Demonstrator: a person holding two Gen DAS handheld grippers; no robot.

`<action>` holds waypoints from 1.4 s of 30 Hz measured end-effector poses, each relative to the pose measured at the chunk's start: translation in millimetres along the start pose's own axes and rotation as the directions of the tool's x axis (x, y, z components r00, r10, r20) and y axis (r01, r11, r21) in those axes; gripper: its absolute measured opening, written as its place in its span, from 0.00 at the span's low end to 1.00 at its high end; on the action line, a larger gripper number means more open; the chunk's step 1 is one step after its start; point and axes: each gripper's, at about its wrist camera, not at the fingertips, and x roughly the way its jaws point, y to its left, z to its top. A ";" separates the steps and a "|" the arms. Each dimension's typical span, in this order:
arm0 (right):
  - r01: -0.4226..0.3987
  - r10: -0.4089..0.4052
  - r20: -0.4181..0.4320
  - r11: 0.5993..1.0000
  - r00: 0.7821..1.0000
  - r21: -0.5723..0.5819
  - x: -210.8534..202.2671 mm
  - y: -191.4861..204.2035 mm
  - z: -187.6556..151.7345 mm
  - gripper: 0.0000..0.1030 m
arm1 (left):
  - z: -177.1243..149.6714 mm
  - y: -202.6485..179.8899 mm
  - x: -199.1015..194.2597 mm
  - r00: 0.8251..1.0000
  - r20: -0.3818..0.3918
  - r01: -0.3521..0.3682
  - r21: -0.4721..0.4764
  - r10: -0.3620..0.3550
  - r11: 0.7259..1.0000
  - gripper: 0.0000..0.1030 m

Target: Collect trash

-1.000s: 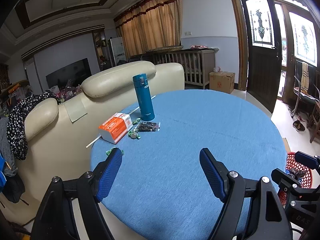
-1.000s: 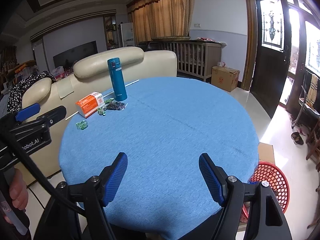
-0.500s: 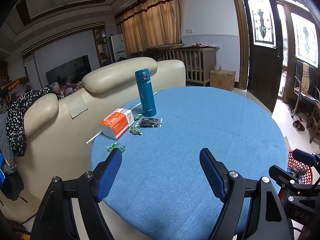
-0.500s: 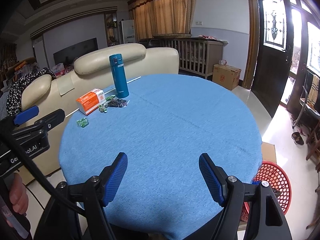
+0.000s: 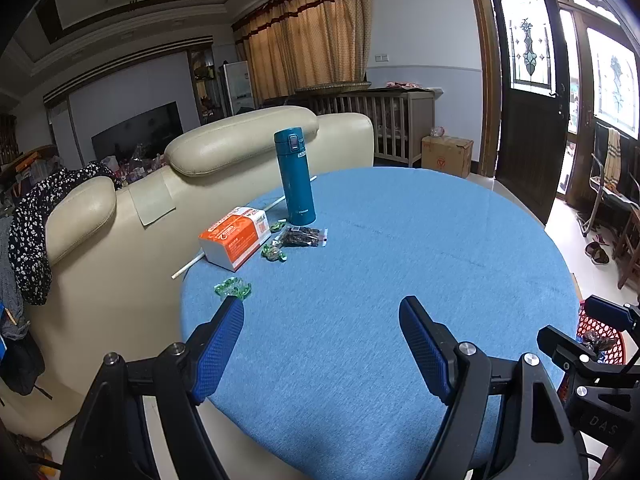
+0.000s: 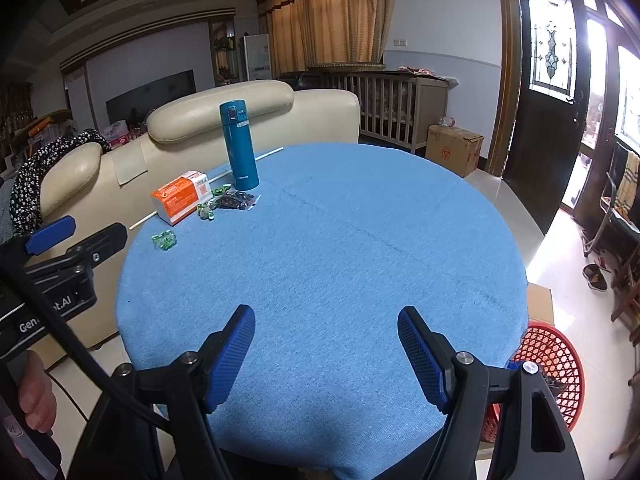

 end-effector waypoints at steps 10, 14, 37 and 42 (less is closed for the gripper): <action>-0.002 0.002 -0.014 1.000 1.000 -0.009 8.7 4.8 1.6 0.75 | -1.6 3.5 5.1 1.000 -0.015 0.000 -0.006 0.000 1.000 0.78; 0.001 -0.001 -0.014 1.000 1.000 -0.007 13.0 3.7 3.2 0.75 | -1.7 2.3 7.2 1.000 -0.021 -0.001 -0.003 0.001 1.000 0.78; 0.059 -0.048 -0.087 0.991 0.995 0.121 81.6 -56.7 3.4 0.75 | 6.8 -33.5 58.4 0.993 -0.121 0.015 0.061 -0.008 0.998 0.78; 0.066 -0.055 -0.091 0.989 0.994 0.132 94.7 -65.8 4.4 0.75 | 10.7 -40.7 77.8 0.989 -0.142 0.040 0.057 -0.032 0.998 0.78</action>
